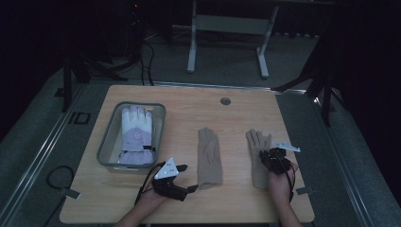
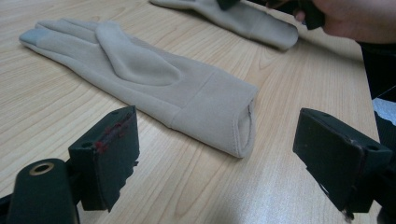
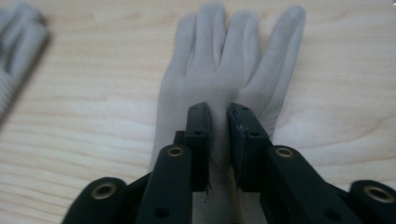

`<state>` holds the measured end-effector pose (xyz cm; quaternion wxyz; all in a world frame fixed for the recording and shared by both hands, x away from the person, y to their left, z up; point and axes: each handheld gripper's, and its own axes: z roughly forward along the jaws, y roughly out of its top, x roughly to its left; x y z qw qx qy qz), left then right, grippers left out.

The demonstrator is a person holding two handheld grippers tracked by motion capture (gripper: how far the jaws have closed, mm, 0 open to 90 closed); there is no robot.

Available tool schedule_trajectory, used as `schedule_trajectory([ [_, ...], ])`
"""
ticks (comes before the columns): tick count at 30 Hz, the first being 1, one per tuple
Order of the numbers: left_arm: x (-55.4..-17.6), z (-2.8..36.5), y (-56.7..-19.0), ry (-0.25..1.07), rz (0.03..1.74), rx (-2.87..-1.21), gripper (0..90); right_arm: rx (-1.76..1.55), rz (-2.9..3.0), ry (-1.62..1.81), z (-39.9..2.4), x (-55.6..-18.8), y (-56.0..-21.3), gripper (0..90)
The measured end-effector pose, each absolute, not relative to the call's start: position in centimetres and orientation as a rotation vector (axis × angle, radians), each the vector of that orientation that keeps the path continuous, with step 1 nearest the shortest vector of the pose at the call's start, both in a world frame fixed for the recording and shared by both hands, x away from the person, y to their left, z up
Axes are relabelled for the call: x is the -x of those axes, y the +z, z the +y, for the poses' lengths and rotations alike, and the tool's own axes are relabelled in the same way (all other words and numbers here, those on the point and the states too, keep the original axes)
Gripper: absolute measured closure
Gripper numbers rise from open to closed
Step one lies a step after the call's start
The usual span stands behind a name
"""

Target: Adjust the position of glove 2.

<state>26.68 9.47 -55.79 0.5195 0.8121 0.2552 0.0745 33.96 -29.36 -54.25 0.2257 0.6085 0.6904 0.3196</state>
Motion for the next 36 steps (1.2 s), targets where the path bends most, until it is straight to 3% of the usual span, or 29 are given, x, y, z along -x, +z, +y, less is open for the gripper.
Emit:
schedule_trajectory([
  [11, -26.6, 9.4, -55.8, 0.183, 0.61, -1.954, 14.4, -1.604, 1.959, 0.957, -30.7, -33.8, -53.3, 58.3],
  [25, -26.4, 9.7, -55.7, 0.197, 0.619, -1.951, 14.4, -1.531, 2.074, 0.959, -31.5, -33.5, -54.9, 51.0],
  [29, -26.4, 9.6, -55.8, 0.196, 0.621, -1.955, 14.4, -1.453, 2.089, 0.903, -30.9, -33.3, -55.2, 57.3],
  [30, -26.4, 9.6, -55.8, 0.197, 0.618, -1.957, 14.4, -1.406, 2.091, 0.88, -30.3, -33.0, -55.3, 70.1],
  [32, -26.4, 9.6, -55.8, 0.199, 0.615, -1.956, 14.4, -1.418, 2.068, 0.855, -30.0, -32.9, -55.3, 79.8],
  [36, -26.4, 9.6, -55.7, 0.198, 0.616, -1.955, 14.4, -1.463, 2.027, 0.859, -29.6, -32.9, -55.0, 83.6],
])
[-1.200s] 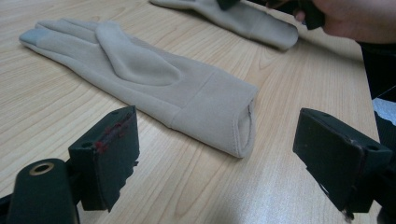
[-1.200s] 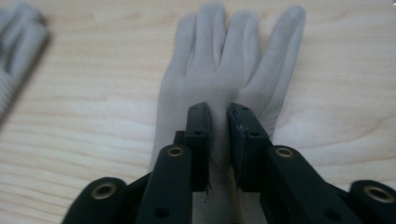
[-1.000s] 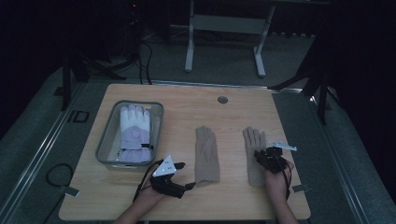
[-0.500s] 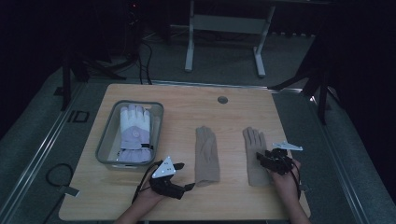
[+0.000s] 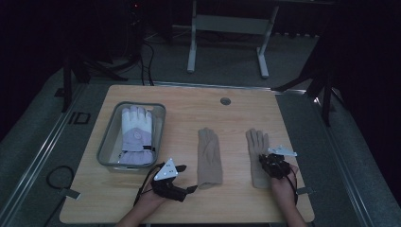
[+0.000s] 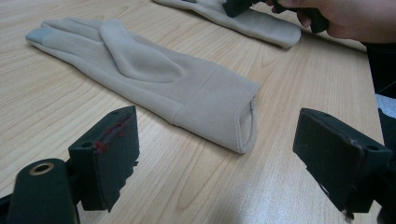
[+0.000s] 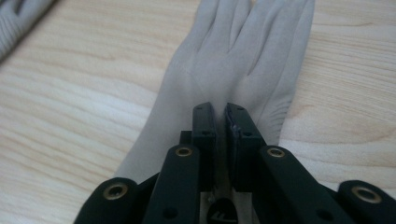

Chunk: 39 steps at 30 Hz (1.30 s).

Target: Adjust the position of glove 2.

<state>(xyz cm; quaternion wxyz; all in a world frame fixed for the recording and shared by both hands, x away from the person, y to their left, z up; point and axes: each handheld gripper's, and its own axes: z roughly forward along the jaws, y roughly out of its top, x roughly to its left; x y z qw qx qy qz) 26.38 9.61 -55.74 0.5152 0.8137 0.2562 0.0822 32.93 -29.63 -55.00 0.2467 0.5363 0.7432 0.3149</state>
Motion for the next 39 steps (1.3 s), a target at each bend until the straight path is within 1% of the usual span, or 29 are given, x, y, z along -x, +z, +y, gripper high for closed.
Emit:
schedule_trajectory([
  [12, -26.4, 9.6, -55.8, 0.196, 0.617, -1.955, 14.4, -1.491, 1.917, 0.928, -27.3, -33.4, -51.2, 83.8],
  [18, -26.4, 9.7, -55.8, 0.194, 0.618, -1.953, 14.4, -1.465, 1.912, 0.942, -25.8, -33.6, -50.1, 83.8],
  [19, -26.4, 9.7, -55.8, 0.195, 0.617, -1.954, 14.4, -1.468, 1.91, 0.97, -25.1, -33.7, -49.4, 83.8],
  [26, -26.4, 9.7, -55.8, 0.195, 0.615, -1.954, 14.4, -1.452, 1.912, 1.051, -21.8, -33.7, -47.6, 83.8],
  [31, -26.4, 9.7, -55.8, 0.198, 0.61, -1.954, 14.4, -1.442, 1.934, 1.101, -18.7, -33.5, -47.3, 83.8],
  [39, -26.2, 9.8, -55.6, 0.22, 0.605, -1.936, 14.4, -1.458, 1.989, 1.133, -14.6, -33.2, -48.8, 83.7],
])
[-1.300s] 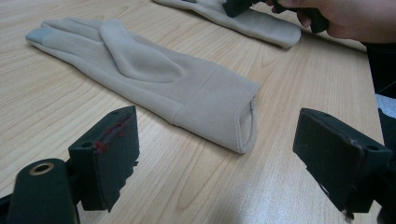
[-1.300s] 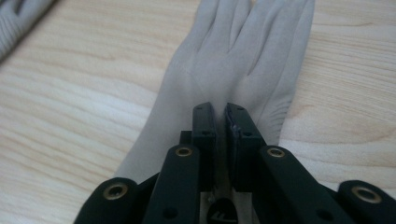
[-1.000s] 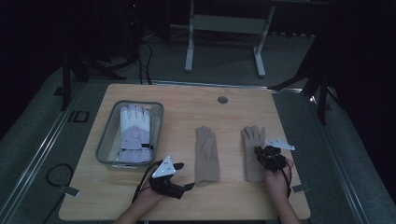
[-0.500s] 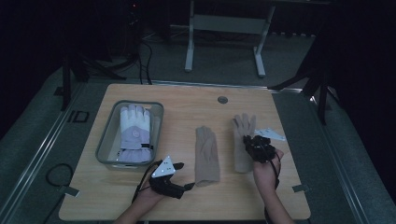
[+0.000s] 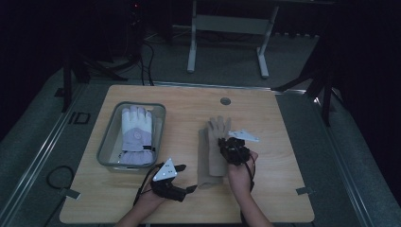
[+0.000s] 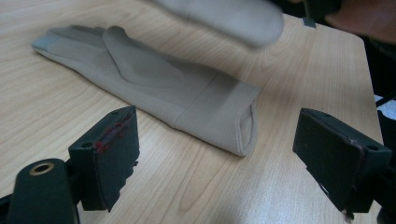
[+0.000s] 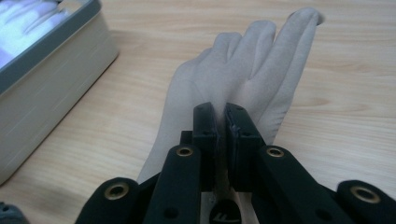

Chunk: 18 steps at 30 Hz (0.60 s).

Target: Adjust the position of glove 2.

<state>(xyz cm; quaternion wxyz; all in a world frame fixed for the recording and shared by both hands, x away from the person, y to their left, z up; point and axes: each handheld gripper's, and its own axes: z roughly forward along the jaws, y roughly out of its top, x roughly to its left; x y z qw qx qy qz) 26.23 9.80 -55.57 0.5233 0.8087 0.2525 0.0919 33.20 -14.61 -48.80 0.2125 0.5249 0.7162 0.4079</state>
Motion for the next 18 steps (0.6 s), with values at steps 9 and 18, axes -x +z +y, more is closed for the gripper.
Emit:
schedule_trajectory([
  [9, -26.2, 9.8, -55.6, 0.214, 0.6, -1.943, 14.4, -1.492, 2.018, 1.138, -12.4, -32.8, -50.5, 83.7],
  [18, -26.2, 9.8, -55.7, 0.207, 0.602, -1.942, 14.4, -1.545, 2.028, 1.106, -12.1, -32.8, -52.8, 83.2],
])
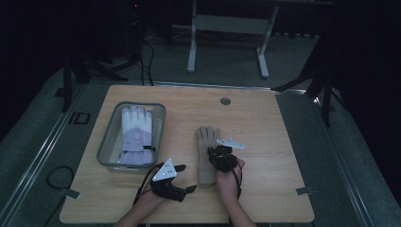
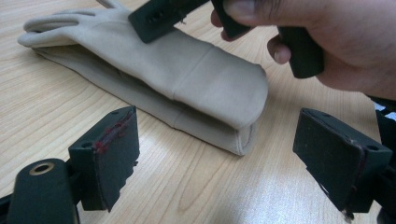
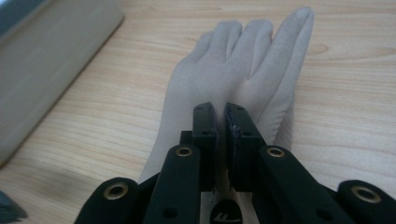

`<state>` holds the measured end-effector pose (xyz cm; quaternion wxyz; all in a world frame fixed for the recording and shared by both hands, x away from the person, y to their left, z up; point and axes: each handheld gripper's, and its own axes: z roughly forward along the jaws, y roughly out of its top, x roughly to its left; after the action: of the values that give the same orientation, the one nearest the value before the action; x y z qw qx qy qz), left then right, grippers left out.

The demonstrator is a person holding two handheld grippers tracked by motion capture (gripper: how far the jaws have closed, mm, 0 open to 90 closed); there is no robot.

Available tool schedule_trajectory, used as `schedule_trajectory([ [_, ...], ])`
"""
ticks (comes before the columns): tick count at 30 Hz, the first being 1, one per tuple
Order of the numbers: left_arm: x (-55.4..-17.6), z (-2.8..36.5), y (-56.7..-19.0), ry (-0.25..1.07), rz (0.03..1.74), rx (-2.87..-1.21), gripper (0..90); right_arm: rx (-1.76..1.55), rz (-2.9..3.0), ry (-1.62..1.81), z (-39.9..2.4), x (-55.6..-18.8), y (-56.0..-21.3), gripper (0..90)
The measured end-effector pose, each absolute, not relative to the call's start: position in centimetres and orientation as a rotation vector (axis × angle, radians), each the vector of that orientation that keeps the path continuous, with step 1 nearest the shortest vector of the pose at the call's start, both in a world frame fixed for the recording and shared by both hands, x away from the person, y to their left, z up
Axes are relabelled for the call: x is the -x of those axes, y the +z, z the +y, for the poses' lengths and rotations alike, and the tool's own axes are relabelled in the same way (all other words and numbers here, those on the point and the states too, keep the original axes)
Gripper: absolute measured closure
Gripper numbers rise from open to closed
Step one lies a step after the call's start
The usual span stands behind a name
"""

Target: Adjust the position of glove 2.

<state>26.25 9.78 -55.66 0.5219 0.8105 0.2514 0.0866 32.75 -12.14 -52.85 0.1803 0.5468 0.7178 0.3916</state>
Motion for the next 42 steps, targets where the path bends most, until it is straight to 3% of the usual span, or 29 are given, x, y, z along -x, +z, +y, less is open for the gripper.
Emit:
schedule_trajectory([
  [6, -26.3, 9.7, -55.7, 0.203, 0.602, -1.946, 14.4, -1.557, 2.024, 1.091, -12.0, -32.7, -53.8, 81.4],
  [12, -26.2, 9.7, -55.7, 0.202, 0.599, -1.947, 14.4, -1.545, 2.071, 1.06, -11.8, -33.1, -54.8, 74.0],
  [31, -26.2, 9.6, -55.4, 0.244, 0.624, -1.946, 14.3, -1.38, 2.215, 1.232, -15.8, -34.0, -51.8, 15.4],
  [42, -25.9, 8.9, -54.9, 0.199, 0.629, -1.982, 14.3, -1.101, 2.333, 1.22, -18.1, -33.9, -51.9, 17.0],
])
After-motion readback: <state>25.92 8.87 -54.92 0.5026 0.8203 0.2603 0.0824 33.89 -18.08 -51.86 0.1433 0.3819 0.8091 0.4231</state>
